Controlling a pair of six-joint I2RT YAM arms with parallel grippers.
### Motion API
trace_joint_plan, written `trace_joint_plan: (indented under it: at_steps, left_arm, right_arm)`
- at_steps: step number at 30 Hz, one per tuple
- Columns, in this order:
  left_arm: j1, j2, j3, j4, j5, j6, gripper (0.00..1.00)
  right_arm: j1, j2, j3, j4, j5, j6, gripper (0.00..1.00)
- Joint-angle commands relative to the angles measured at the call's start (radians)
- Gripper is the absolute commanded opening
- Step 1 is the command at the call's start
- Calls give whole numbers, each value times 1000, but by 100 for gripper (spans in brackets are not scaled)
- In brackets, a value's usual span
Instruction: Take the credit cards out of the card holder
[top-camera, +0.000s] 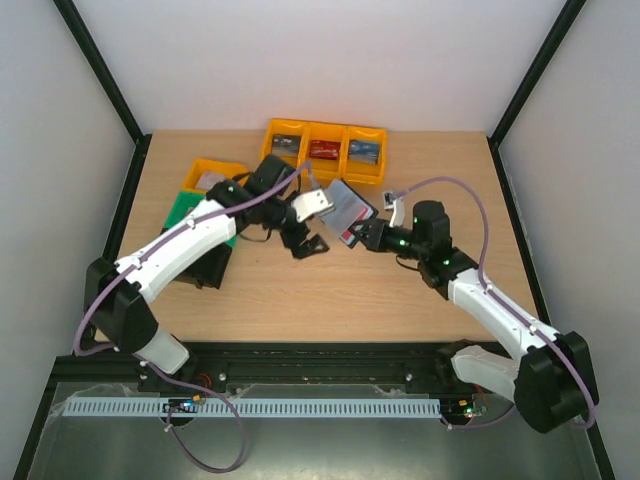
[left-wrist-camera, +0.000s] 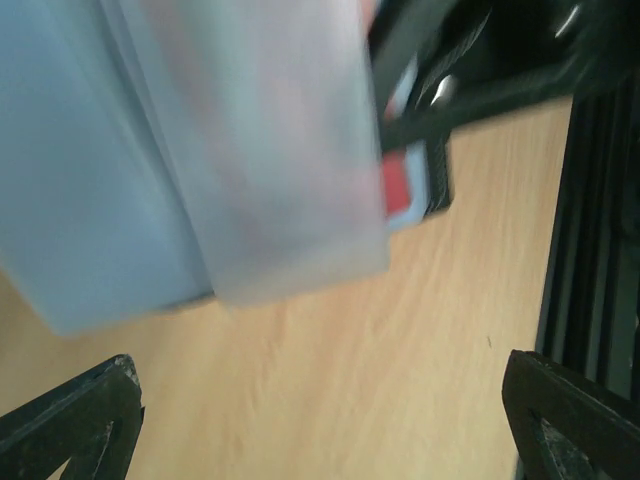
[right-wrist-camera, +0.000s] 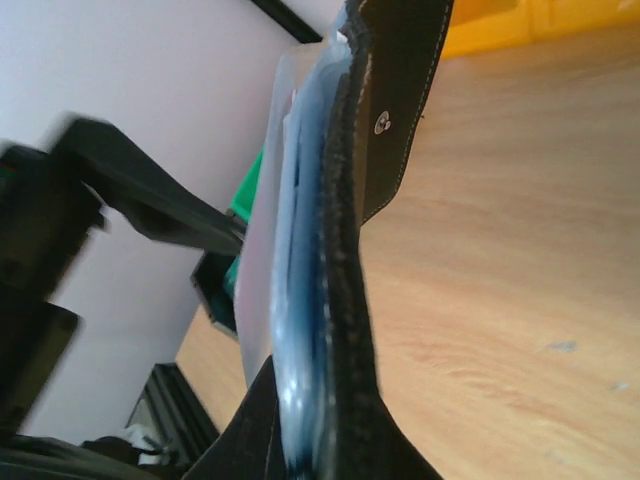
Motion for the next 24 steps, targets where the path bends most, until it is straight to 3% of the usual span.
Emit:
trace_joint_plan:
  at_steps: [1, 8, 16, 20, 24]
  left_arm:
    - [-20, -142, -209, 67, -101, -94, 100]
    - [-34, -239, -375, 183, -146, -177, 99]
    - [-9, -335, -453, 213, -143, -156, 100]
    - [57, -366, -482, 258, -203, -176, 99]
    - [195, -399, -514, 279, -203, -182, 100]
  right_arm:
    - [117, -71, -107, 229, 115, 211, 2]
    - [323, -9, -108, 251, 207, 237, 2]
    - [395, -9, -90, 265, 183, 228, 2]
    - [402, -31, -90, 258, 124, 208, 2]
    - [402, -89, -80, 180, 134, 155, 2]
